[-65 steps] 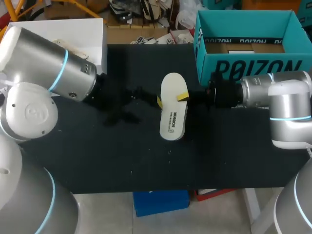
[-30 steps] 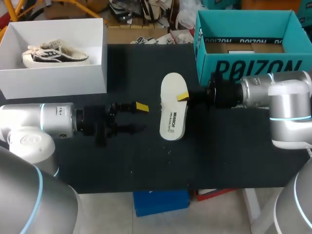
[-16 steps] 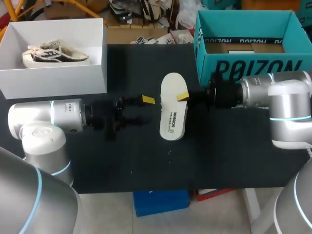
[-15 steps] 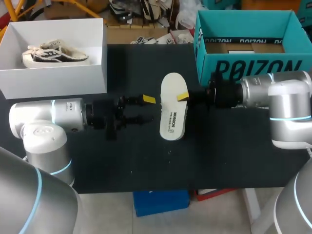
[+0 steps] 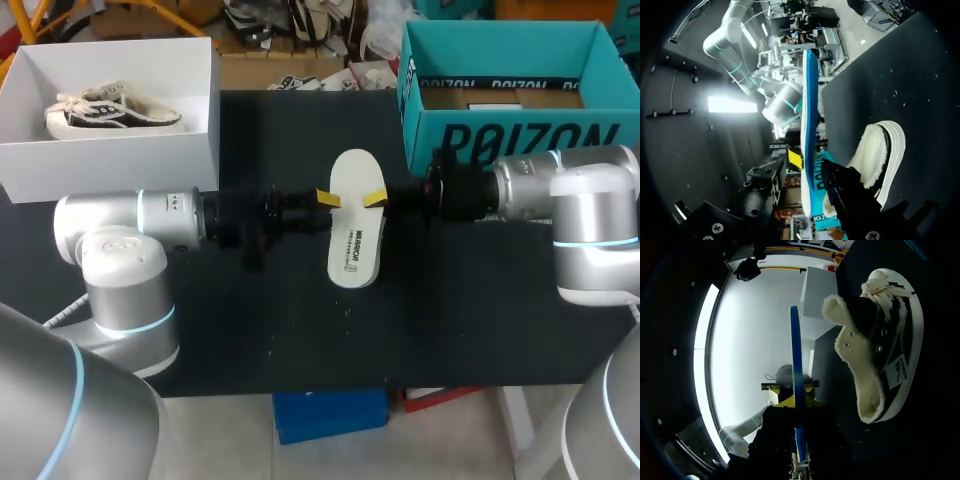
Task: Take the shoe out of the shoebox, open the shoe tongue, remove and reinsert the insole, then place the shoe into the shoebox
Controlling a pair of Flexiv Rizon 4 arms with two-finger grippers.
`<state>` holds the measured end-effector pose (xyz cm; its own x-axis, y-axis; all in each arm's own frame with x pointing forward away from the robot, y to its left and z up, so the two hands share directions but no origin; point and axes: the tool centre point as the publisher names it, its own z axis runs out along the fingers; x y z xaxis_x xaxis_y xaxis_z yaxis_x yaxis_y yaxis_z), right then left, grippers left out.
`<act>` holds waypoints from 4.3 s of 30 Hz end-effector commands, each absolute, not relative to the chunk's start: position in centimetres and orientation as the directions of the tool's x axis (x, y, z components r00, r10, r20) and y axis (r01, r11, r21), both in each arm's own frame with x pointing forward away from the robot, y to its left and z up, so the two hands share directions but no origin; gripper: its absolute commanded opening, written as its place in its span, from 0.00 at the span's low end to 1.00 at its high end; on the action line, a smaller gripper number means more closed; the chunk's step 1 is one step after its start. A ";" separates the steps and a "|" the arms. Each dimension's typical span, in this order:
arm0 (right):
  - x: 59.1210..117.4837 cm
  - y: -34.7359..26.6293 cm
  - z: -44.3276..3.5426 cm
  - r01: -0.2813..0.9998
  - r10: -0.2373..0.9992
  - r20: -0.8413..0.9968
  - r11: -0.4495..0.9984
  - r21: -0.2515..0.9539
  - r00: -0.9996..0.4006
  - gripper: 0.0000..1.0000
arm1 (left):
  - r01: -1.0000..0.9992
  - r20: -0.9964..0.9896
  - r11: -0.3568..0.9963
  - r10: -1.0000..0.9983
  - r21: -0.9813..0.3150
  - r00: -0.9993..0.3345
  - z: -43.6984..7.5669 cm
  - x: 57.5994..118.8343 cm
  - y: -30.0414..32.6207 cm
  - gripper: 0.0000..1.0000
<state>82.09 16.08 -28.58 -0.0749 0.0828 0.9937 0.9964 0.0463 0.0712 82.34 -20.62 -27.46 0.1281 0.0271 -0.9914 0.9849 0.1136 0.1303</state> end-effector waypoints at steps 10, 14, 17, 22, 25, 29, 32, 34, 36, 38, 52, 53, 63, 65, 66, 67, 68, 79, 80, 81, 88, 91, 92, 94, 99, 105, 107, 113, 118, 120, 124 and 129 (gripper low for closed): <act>82.1 16.2 -28.6 0.997 0.084 0.994 0.043 0.071 -0.075 0.00 | 0.986 -0.990 0.094 0.028 0.139 0.137 -27.9 83.5 -22.9 0.39; 82.1 16.2 -28.6 0.997 0.084 0.994 0.043 0.071 -0.075 0.00 | 0.987 -0.991 0.086 0.029 0.136 0.134 -28.1 83.6 -23.2 0.32; 82.1 16.2 -28.6 0.997 0.084 0.994 0.043 0.071 -0.075 0.00 | 0.988 -0.991 0.084 0.029 0.133 0.131 -28.2 83.7 -23.4 0.31; 82.1 16.2 -28.6 0.997 0.084 0.994 0.043 0.071 -0.075 0.00 | 0.989 -0.991 0.078 0.032 0.129 0.126 -28.5 83.9 -23.8 0.26; 82.1 16.2 -28.6 0.997 0.084 0.994 0.043 0.071 -0.075 0.00 | 0.989 -0.991 0.075 0.036 0.128 0.125 -28.6 84.0 -24.0 0.13; 82.1 16.2 -28.6 0.997 0.084 0.994 0.043 0.071 -0.075 0.00 | 0.989 -0.991 0.076 0.040 0.127 0.124 -28.6 84.0 -24.0 0.00; 82.1 16.2 -28.6 0.997 0.084 0.994 0.043 0.071 -0.075 0.04 | 0.989 -0.991 0.079 0.043 0.128 0.125 -28.7 84.0 -24.0 0.00; 82.1 16.2 -28.6 0.997 0.084 0.994 0.043 0.071 -0.075 1.00 | 0.989 -0.991 0.080 0.043 0.128 0.125 -28.6 84.0 -23.9 0.00; 82.1 16.0 -28.5 0.997 0.081 0.994 0.039 0.073 -0.076 1.00 | 0.989 -0.991 0.079 0.045 0.127 0.124 -28.5 83.9 -23.8 0.00; 82.1 15.9 -28.5 0.997 0.085 0.994 0.036 0.073 -0.075 1.00 | 0.990 -0.992 0.075 0.053 0.122 0.119 -28.4 83.5 -23.6 0.00; 80.9 11.2 -27.8 0.998 0.230 0.972 -0.032 0.055 -0.046 1.00 | 0.996 -0.978 0.087 0.210 0.007 -0.012 -28.9 78.4 -18.2 0.00; 80.8 10.9 -27.8 0.998 0.243 0.969 -0.038 0.052 -0.041 1.00 | 0.996 -0.975 0.084 0.220 0.001 -0.017 -28.9 78.0 -17.8 0.00; 78.5 7.8 -27.1 0.984 0.332 0.943 -0.176 0.035 0.025 1.00 | 0.997 -0.950 0.044 0.303 -0.067 -0.077 -29.2 73.4 -14.6 0.00; 77.8 7.1 -27.0 0.976 0.351 0.935 -0.215 0.032 0.046 1.00 | 0.996 -0.944 0.035 0.316 -0.084 -0.091 -29.3 72.6 -14.2 0.00; 77.5 6.8 -27.0 0.972 0.354 0.933 -0.235 0.030 0.057 1.00 | 0.995 -0.943 0.033 0.319 -0.089 -0.095 -29.4 72.3 -14.0 0.00; 77.2 6.5 -26.9 0.969 0.356 0.932 -0.247 0.030 0.062 1.00 | 0.995 -0.941 0.031 0.323 -0.093 -0.098 -29.5 72.1 -13.8 0.00; 76.8 6.2 -26.7 0.963 0.368 0.927 -0.266 0.032 0.071 1.00 | 0.994 -0.938 0.026 0.330 -0.103 -0.106 -29.6 71.8 -13.6 0.00; 74.0 4.3 -25.6 0.937 0.402 0.910 -0.348 0.043 0.107 1.00 | 0.990 -0.921 -0.038 0.373 -0.137 -0.113 -30.0 69.9 -13.1 0.00; 73.9 4.3 -25.6 0.935 0.410 0.905 -0.352 0.044 0.112 1.00 | 0.990 -0.919 -0.042 0.378 -0.137 -0.111 -30.0 69.8 -13.1 0.00; 73.8 4.3 -25.6 0.933 0.411 0.905 -0.358 0.046 0.113 1.00 | 0.989 -0.918 -0.045 0.380 -0.138 -0.111 -29.9 69.7 -13.1 0.00; 73.8 4.3 -25.6 0.933 0.411 0.905 -0.358 0.046 0.113 1.00 | 0.973 -0.884 -0.120 0.451 -0.199 -0.125 -29.8 69.1 -13.2 0.00; 73.8 4.3 -25.6 0.933 0.411 0.905 -0.358 0.046 0.113 1.00 | 0.953 -0.853 -0.169 0.504 -0.253 -0.137 -30.0 69.1 -13.5 0.00; 73.8 4.3 -25.6 0.933 0.411 0.905 -0.358 0.046 0.113 1.00 | 0.948 -0.843 -0.180 0.521 -0.262 -0.134 -30.1 69.1 -13.6 0.00; 73.8 4.3 -25.6 0.933 0.411 0.905 -0.358 0.046 0.113 1.00 | 0.943 -0.823 -0.191 0.554 -0.273 -0.126 -30.3 69.3 -13.9 0.00; 73.8 4.3 -25.6 0.933 0.411 0.905 -0.358 0.046 0.113 1.00 | 0.947 -0.807 -0.191 0.582 -0.260 -0.104 -30.6 70.5 -14.7 0.00; 73.8 4.3 -25.6 0.933 0.411 0.905 -0.358 0.046 0.113 1.00 | 0.948 -0.805 -0.190 0.585 -0.254 -0.098 -31.3 71.9 -15.9 0.00; 73.8 4.3 -25.6 0.933 0.411 0.905 -0.358 0.046 0.113 1.00 | 0.951 -0.798 -0.191 0.597 -0.245 -0.086 -31.5 72.4 -16.4 0.00; 73.8 4.3 -25.6 0.933 0.411 0.905 -0.358 0.046 0.113 1.00 | 0.949 -0.795 -0.193 0.600 -0.249 -0.086 -32.2 74.0 -17.6 0.00; 73.8 4.3 -25.6 0.933 0.411 0.905 -0.358 0.046 0.113 1.00 | 0.948 -0.792 -0.191 0.604 -0.255 -0.092 -32.8 75.3 -18.6 0.00; 73.8 4.3 -25.6 0.933 0.411 0.905 -0.358 0.046 0.113 1.00 | 0.947 -0.788 -0.190 0.609 -0.259 -0.093 -33.0 75.8 -19.0 0.00; 73.8 4.3 -25.6 0.933 0.411 0.905 -0.358 0.046 0.113 1.00 | 0.946 -0.781 -0.186 0.616 -0.265 -0.098 -33.5 76.7 -19.5 0.00; 73.8 4.3 -25.6 0.933 0.411 0.905 -0.358 0.046 0.113 1.00 | 0.946 -0.779 -0.180 0.618 -0.269 -0.104 -34.1 77.7 -20.2 0.00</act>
